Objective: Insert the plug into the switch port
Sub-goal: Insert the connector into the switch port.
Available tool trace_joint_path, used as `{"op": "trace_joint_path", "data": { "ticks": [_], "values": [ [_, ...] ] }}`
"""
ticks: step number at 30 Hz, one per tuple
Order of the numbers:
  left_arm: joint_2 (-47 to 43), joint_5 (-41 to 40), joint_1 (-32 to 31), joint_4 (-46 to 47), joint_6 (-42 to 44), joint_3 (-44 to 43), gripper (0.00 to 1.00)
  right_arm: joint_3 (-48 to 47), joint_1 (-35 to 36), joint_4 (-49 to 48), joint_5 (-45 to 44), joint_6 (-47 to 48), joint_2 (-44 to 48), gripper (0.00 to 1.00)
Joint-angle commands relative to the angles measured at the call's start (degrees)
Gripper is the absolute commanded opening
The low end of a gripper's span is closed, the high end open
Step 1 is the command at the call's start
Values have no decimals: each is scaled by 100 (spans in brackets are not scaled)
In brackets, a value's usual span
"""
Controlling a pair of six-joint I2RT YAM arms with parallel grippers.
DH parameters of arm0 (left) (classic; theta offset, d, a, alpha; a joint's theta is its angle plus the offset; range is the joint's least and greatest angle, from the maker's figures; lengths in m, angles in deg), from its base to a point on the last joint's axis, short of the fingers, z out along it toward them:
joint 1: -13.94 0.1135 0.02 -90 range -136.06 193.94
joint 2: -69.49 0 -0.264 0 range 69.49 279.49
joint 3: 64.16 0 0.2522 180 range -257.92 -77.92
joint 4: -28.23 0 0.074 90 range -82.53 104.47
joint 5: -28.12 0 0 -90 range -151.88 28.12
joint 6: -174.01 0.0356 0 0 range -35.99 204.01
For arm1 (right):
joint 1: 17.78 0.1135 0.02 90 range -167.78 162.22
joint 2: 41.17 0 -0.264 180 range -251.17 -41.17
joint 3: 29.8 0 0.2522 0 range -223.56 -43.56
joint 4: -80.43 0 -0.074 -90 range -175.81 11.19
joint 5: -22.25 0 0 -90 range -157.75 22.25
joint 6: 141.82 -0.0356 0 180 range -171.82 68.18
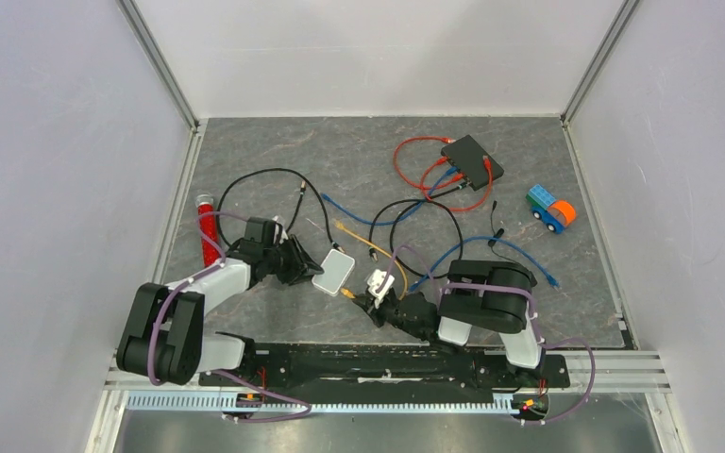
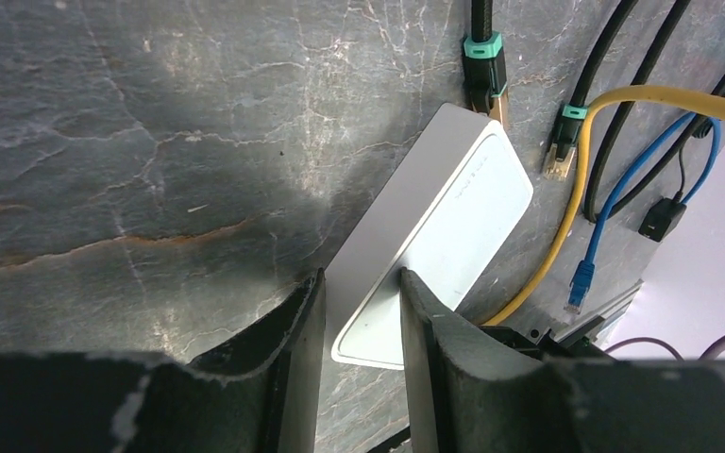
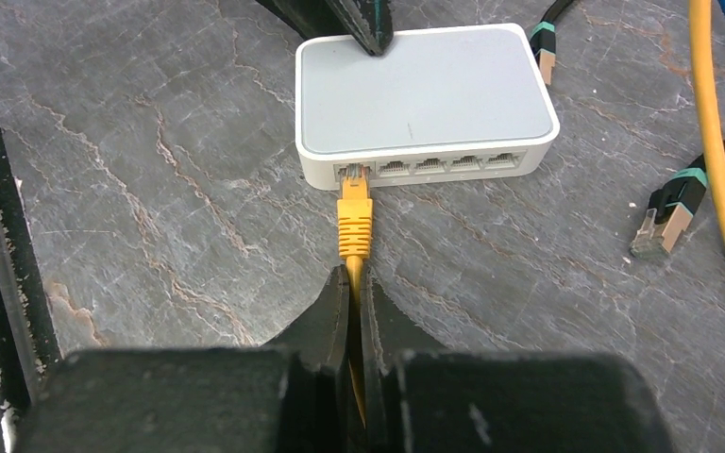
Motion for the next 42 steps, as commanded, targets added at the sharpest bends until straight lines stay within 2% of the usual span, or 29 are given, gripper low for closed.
{"op": "trace_joint_path", "data": {
  "ticks": [1,12,18,30,38,42],
  "values": [
    [288,547,-319,-189,-12,64,38,-31,-210,-379,632,59,-102,0],
    [159,401,-686,-130,-74,135,38,-330,-352,636,758,481,373,0],
    [75,235,-911,-191,-163,258,38,-463,-386,939,519,525,594,0],
    [-227,110,-1326,65,-606,516,37,-726,-401,1108,261,506,747,0],
    [-352,-181,-1872,41,-692,651,35,-833,-556,849,632,577,571,0],
    [-354,-95,-1932,425,-952,896,34,-945,-632,856,758,630,572,0]
  ]
}}
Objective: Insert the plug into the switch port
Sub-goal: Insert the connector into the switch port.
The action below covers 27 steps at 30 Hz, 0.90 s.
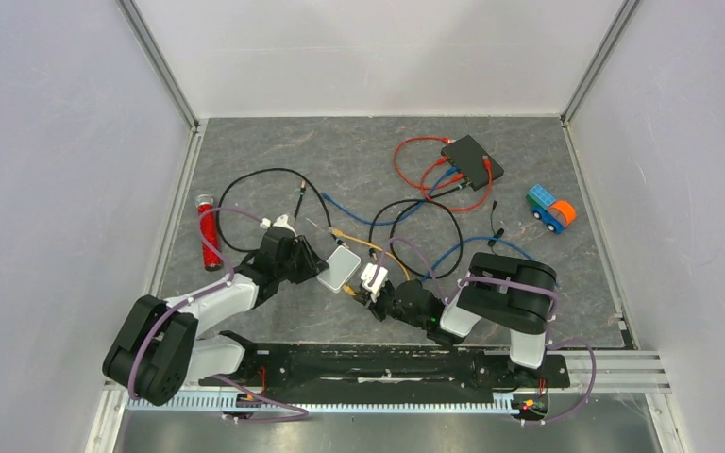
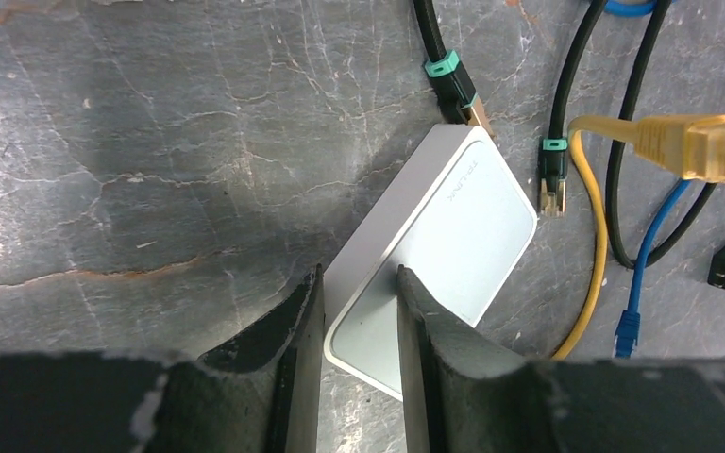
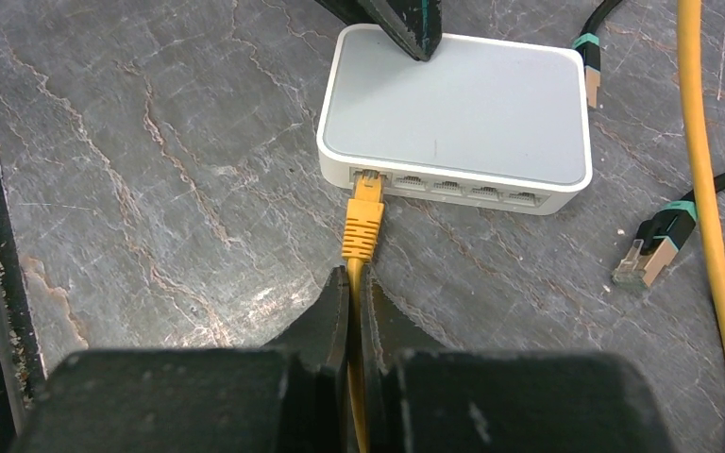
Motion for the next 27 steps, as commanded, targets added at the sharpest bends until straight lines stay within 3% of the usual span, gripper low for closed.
{"op": "trace_joint_path", "data": {
  "ticks": [1,10,17,22,27],
  "values": [
    [128,1695,-663,-437,-793,538,34,-744,-213,-574,52,211,-142,0],
    [-106,1654,-795,-158,-1197,907,30,-635,-323,-868,112,286,-224,0],
    [-426,1545,-850,-273,-1294,985,28,-515,-716,-1181,1231,347,-230,0],
    [-643,1428,-883,-657,-1279,849,28,-698,-788,-1008,1774,538,-360,0],
    [-1088,892,-884,-1673,-1082,454,28,-764,-803,-768,2050,668,-350,0]
  ]
}}
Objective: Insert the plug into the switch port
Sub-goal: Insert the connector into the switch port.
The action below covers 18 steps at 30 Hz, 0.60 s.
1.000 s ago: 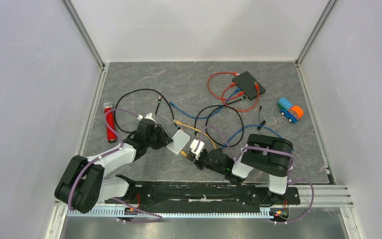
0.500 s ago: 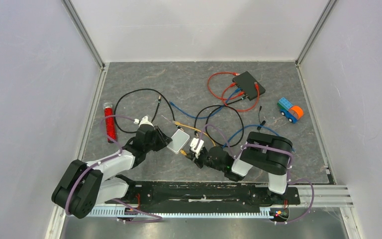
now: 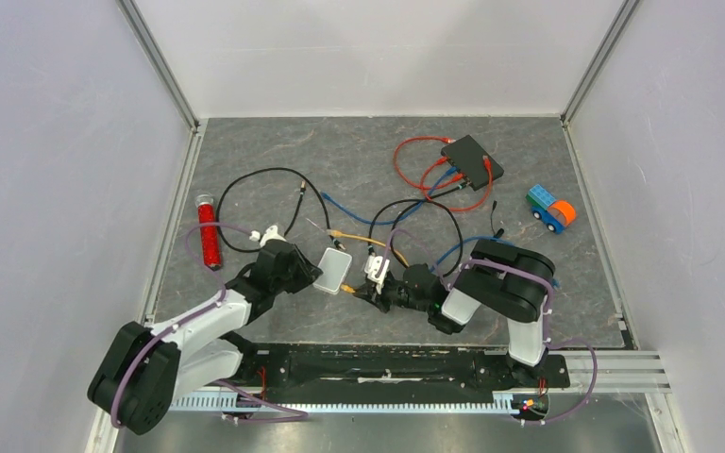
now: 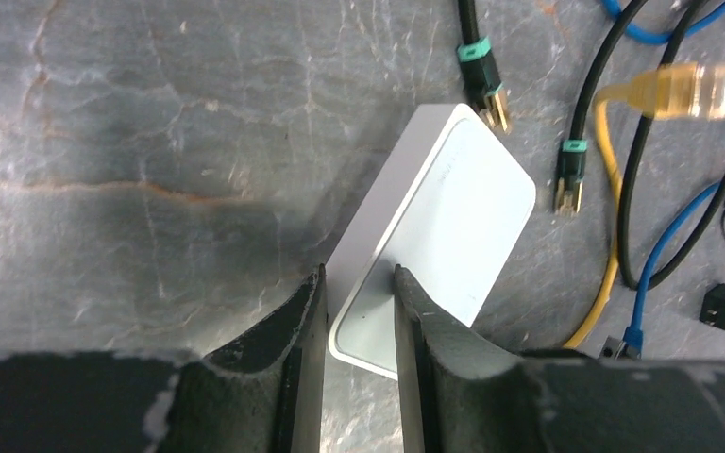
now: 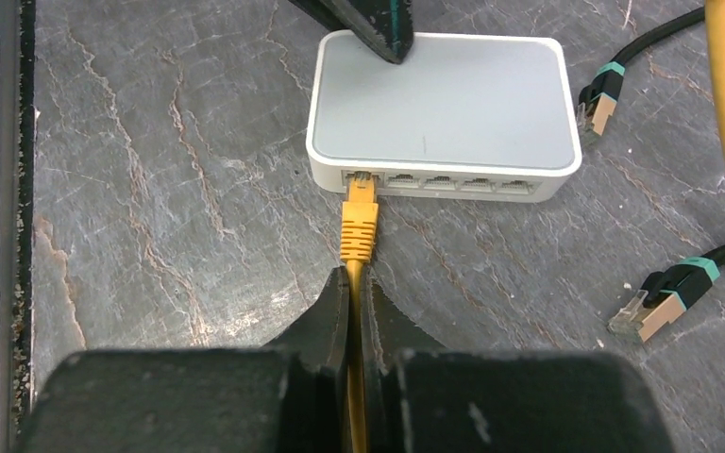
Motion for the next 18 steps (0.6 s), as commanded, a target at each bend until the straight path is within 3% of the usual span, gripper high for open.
{"op": "trace_joint_path", "data": {
  "ticks": [1,5,9,18],
  "values": [
    [-356,1557,-566,-1778,-352,-192,29,-626,1,-512,176,312,-73,0],
    [-642,633,-544,-2517,-124,-694,38,-463,-86,-568,259,210,-27,6],
    [-441,-112,-508,-3174,342,-1380,46,-391,-107,-541,598,227,3,5],
    [47,-130,-174,-3130,837,-1728,48,-613,-107,-25,1142,257,-59,3]
  ]
}}
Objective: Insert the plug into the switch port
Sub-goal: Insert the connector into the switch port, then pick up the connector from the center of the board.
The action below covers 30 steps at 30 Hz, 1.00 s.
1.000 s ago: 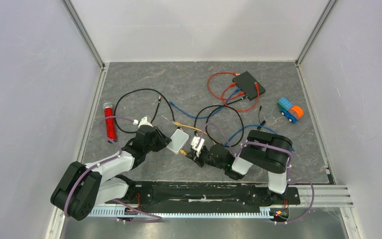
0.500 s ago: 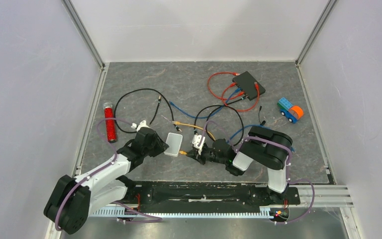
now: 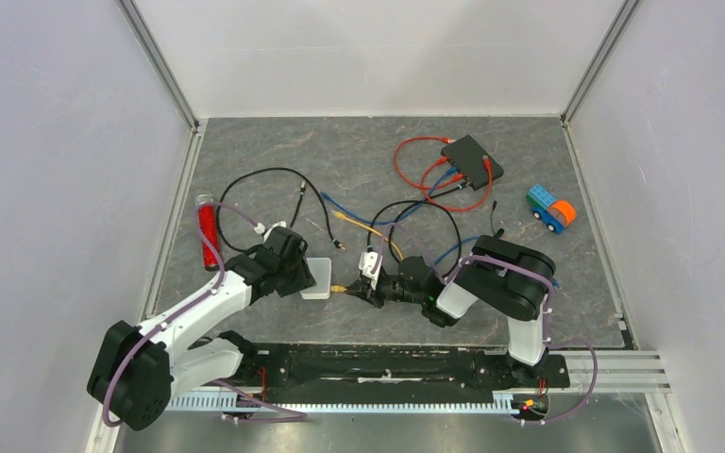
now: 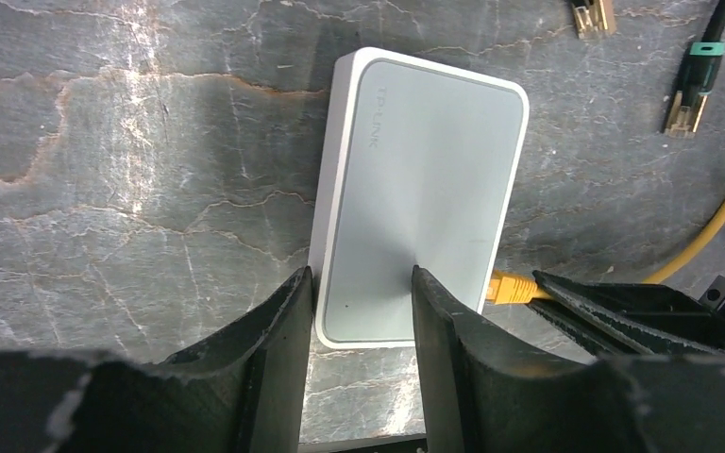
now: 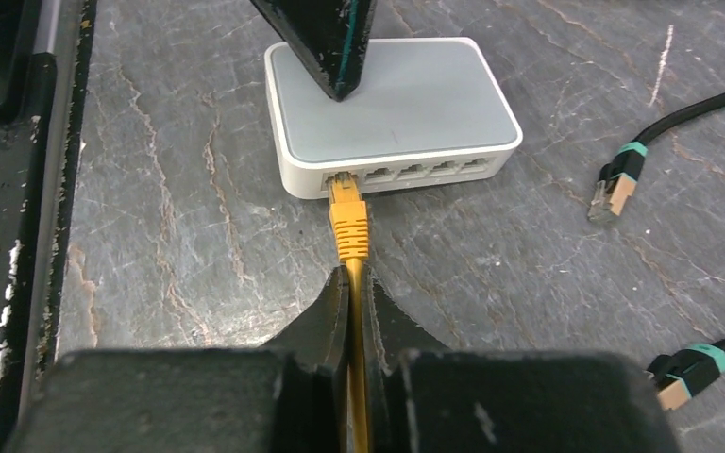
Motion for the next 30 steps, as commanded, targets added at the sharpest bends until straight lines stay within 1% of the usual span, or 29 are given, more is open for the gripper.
{"op": "trace_joint_path", "data": {
  "ticks": [1,7,8,9,12,14,15,17,18,19,20,21,24,26,28,30],
  "values": [
    [125,322,136,196,335,-197,48,-232,42,-157,406,101,-38,4],
    [-71,400,434,157,512,-228,52,-386,46,128,336,140,-20,7],
    [-109,431,487,140,529,-254,52,-419,44,191,327,139,-7,10],
    [-156,452,528,122,561,-289,52,-439,42,261,282,130,33,16],
    [-258,462,625,10,659,-420,53,-390,42,448,65,156,319,25],
    [-352,470,670,-4,743,-475,55,-264,23,494,-64,112,592,34],
    [-402,491,681,6,794,-505,56,-190,14,489,-145,41,740,37],
    [-503,482,688,30,972,-608,57,14,-27,479,-555,-338,1157,38],
    [-537,428,692,8,1099,-696,60,82,-44,619,-950,-532,1371,39],
    [-558,370,691,-21,1256,-806,64,125,-55,895,-1464,-863,1655,42],
    [-574,317,697,-53,1415,-907,72,145,-50,1231,-1926,-1216,1987,44],
    [-562,251,698,-103,1601,-1034,76,133,-55,1727,-2519,-1477,2237,45],
    [-479,-47,713,-248,1933,-1371,79,-83,-54,3193,-3571,-1951,2993,48],
    [-355,-97,729,-201,1970,-1517,79,-350,-58,4396,-4193,-2122,3348,50],
    [-155,22,740,-112,1954,-1641,79,-535,-58,5153,-4681,-2122,3647,51],
    [229,282,753,-10,1892,-1777,77,-539,-59,5498,-4909,-2006,3942,51]
  ]
}}
